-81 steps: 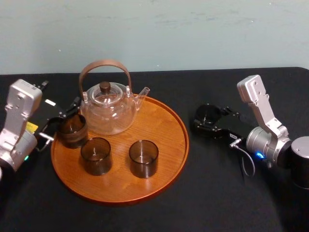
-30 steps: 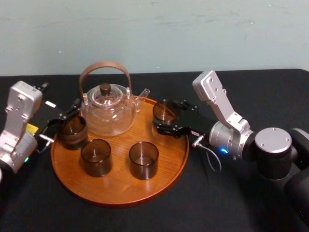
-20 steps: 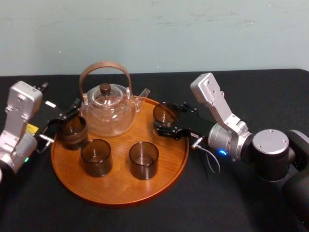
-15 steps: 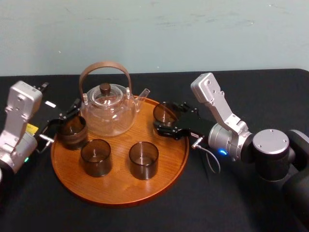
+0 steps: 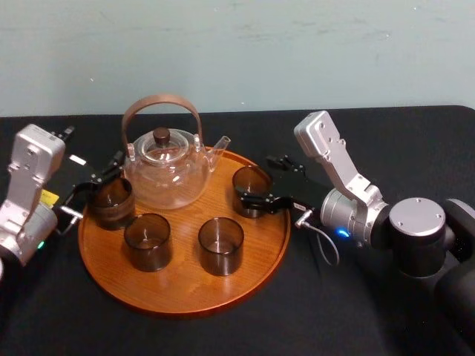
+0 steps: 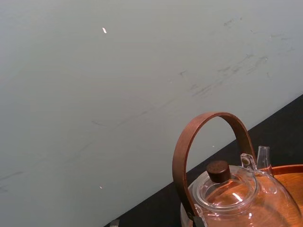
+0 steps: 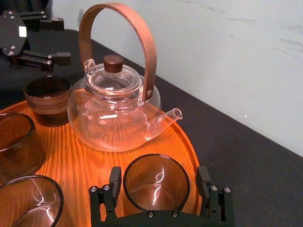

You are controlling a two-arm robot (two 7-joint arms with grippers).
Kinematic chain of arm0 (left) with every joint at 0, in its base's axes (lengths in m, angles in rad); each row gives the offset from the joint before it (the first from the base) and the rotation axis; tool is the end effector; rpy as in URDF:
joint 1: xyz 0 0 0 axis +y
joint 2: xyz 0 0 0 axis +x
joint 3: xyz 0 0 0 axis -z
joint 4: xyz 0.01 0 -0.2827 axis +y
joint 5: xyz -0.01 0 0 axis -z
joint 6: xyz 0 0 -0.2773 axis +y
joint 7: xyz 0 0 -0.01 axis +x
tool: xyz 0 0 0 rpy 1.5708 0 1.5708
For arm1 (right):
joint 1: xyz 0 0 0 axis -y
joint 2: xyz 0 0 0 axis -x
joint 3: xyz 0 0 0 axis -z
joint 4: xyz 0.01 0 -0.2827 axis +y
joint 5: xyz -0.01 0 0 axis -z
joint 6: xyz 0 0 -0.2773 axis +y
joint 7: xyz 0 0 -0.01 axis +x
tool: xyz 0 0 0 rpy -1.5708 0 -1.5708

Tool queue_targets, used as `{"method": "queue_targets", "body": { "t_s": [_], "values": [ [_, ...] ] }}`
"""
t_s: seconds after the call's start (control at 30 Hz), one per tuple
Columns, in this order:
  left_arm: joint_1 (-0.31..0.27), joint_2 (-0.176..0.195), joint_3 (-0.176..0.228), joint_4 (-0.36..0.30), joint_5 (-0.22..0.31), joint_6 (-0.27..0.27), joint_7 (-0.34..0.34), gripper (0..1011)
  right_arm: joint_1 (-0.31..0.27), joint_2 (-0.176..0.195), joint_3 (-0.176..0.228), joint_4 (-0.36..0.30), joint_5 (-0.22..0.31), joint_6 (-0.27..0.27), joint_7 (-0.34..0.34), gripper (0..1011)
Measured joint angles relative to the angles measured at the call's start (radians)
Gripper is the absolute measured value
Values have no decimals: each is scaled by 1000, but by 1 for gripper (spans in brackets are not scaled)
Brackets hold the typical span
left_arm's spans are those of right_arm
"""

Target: Pick up the glass from the table and place it on the tray.

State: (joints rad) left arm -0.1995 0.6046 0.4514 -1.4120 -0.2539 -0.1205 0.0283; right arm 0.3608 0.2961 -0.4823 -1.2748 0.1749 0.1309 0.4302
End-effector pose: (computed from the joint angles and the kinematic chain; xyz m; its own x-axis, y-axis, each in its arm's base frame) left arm 0.3271 0.0868 -0.2904 0.2923 0.8803 0.3737 -0.9552 0.2873 0.0703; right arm 0.3740 0.0150 -0.2853 0.7052 -0.6966 0.1321 0.6995 0.6531 -0.2900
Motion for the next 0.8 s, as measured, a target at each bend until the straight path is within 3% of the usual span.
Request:
{"method": "queue_targets", "body": {
  "t_s": [0.17, 0.8],
  "values": [
    [0, 0, 0, 0, 0, 0, 0, 1001, -10, 5, 13, -18, 7, -11, 1, 1002],
    [0, 0, 0, 0, 0, 0, 0, 1001, -83, 74, 93, -212, 78, -54, -1, 1002]
  ]
}}
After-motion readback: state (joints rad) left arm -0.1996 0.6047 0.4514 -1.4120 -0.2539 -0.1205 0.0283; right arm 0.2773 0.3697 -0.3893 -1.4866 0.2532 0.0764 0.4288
